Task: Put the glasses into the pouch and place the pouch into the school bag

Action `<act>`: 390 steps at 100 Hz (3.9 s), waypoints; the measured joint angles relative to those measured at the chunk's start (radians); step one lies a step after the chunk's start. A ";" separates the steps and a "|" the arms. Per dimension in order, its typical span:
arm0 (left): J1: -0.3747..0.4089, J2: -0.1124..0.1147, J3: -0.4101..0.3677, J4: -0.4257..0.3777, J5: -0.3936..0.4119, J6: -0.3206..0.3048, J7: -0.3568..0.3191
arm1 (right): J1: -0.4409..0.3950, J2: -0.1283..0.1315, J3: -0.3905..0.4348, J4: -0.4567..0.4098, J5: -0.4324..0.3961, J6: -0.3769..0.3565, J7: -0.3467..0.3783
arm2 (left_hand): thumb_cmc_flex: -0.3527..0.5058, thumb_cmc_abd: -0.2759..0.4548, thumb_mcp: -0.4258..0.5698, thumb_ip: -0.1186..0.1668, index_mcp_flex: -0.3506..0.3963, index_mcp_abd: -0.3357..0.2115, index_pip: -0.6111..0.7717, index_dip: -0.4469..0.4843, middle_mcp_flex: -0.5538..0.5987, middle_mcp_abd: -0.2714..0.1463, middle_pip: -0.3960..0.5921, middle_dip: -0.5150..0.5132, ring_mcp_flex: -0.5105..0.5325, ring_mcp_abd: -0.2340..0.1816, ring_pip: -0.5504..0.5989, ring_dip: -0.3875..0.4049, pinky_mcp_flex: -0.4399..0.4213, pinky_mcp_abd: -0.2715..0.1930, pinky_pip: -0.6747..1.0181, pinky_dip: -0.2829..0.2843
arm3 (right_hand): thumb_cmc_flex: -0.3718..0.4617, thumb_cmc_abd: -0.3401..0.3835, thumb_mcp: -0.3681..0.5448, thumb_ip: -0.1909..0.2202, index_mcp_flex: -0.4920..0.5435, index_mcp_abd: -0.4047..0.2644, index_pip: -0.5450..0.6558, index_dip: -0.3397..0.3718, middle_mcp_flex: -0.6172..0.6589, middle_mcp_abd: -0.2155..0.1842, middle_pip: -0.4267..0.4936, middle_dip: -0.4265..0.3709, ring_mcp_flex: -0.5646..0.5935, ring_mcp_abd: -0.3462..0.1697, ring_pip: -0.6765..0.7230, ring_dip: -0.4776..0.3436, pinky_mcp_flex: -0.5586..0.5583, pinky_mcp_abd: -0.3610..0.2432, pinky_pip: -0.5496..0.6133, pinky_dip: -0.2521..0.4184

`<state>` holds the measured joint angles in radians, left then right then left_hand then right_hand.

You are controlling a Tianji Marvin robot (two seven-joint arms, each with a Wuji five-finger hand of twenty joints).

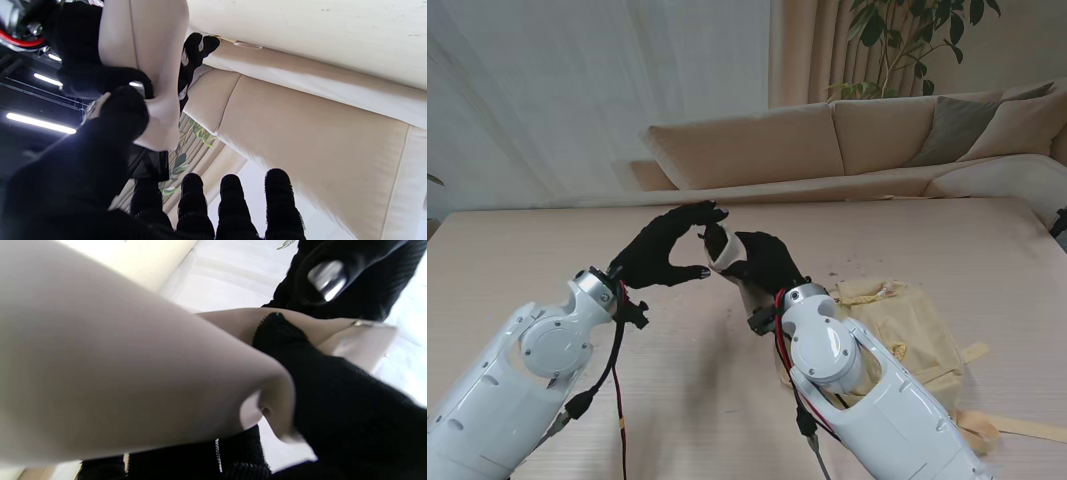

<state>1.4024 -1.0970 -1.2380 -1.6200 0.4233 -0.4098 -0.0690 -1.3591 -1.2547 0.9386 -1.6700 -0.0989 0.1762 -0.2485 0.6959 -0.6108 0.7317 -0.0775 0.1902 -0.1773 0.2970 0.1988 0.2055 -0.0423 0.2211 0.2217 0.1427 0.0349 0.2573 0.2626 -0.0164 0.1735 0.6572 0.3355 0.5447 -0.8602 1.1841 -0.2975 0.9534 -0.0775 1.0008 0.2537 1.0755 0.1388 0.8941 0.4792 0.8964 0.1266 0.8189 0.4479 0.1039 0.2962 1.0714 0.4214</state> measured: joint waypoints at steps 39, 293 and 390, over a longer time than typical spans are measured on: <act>0.057 0.018 -0.061 -0.067 0.003 0.046 -0.088 | -0.001 0.000 0.003 -0.003 -0.001 -0.017 0.005 | -0.046 -0.026 -0.084 0.000 -0.029 0.141 -0.225 -0.109 -0.032 0.044 -0.131 0.018 -0.026 0.003 -0.062 0.000 -0.024 0.002 -0.010 -0.003 | 0.001 -0.018 0.001 0.000 0.000 -0.015 0.000 -0.001 0.000 0.000 -0.001 0.000 0.000 0.000 0.000 0.000 0.000 0.000 0.000 -0.001; -0.084 0.020 0.108 0.064 0.049 -0.073 -0.024 | -0.009 0.007 -0.018 -0.064 0.006 0.089 -0.004 | 0.035 0.033 0.022 0.000 -0.073 -0.002 0.211 0.148 -0.011 0.046 -0.045 0.027 -0.024 0.049 0.006 0.034 -0.022 0.036 -0.010 -0.003 | -0.066 -0.088 -0.036 0.011 -0.037 0.121 -0.071 0.022 -0.075 0.000 -0.010 -0.015 -0.043 0.000 0.000 0.000 -0.014 0.000 0.000 0.011; 0.029 -0.053 0.101 0.017 -0.519 0.354 -0.076 | 0.022 -0.064 -0.056 0.020 -0.098 -0.021 -0.249 | -0.097 0.013 -0.348 0.000 -0.030 0.306 -0.066 -0.035 -0.045 0.175 -0.100 0.091 -0.040 0.182 -0.037 0.057 -0.029 0.122 -0.051 -0.024 | 0.011 -0.204 0.104 -0.030 0.094 -0.049 0.046 -0.103 0.038 -0.062 0.148 0.067 -0.055 -0.076 0.130 0.056 0.006 -0.057 0.142 0.035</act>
<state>1.4315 -1.1502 -1.1374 -1.6027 -0.0962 -0.0562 -0.1451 -1.3371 -1.3191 0.8822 -1.6501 -0.1967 0.1549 -0.4979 0.5990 -0.5979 0.3842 -0.0773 0.1602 0.1284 0.2313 0.1640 0.1608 0.1325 0.1215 0.3128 0.1031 0.2170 0.2202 0.3196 -0.0450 0.2955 0.6061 0.3119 0.5558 -1.0644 1.2880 -0.3276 1.0476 -0.1267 1.0471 0.1510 1.1139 0.0771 1.0426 0.5465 0.8413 0.0511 0.9492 0.5035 0.1099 0.2395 1.2134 0.4568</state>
